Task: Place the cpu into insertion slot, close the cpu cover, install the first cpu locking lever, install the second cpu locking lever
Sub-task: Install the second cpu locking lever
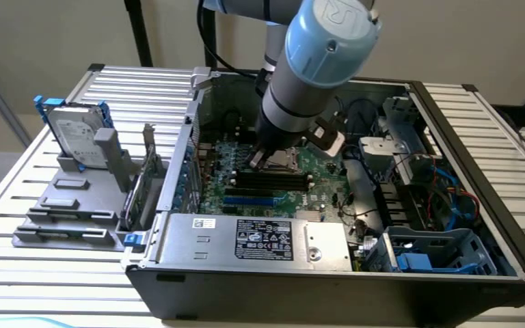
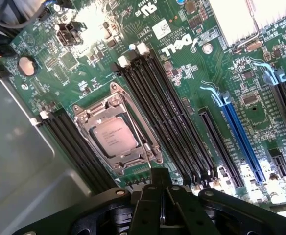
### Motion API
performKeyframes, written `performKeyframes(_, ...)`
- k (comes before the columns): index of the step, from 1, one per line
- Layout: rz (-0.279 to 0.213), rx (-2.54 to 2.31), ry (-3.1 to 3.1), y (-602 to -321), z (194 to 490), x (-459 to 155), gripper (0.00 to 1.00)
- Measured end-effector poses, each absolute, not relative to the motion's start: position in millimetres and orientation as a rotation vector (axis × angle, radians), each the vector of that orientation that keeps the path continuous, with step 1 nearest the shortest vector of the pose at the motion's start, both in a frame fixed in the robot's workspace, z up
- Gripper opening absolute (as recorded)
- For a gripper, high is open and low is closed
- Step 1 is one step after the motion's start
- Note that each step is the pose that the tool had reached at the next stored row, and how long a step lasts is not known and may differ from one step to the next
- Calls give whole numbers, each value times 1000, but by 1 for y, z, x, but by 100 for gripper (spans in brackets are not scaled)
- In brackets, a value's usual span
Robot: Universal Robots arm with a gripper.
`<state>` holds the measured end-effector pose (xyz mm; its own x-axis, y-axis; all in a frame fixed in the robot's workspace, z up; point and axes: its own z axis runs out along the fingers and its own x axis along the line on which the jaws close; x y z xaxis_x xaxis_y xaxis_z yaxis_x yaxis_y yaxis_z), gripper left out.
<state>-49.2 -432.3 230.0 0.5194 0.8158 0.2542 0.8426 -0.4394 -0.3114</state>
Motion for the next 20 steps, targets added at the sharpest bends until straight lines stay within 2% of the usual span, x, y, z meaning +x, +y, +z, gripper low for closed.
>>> performKeyframes(20,-115,-2370,-1373,-423,210,-61,11)
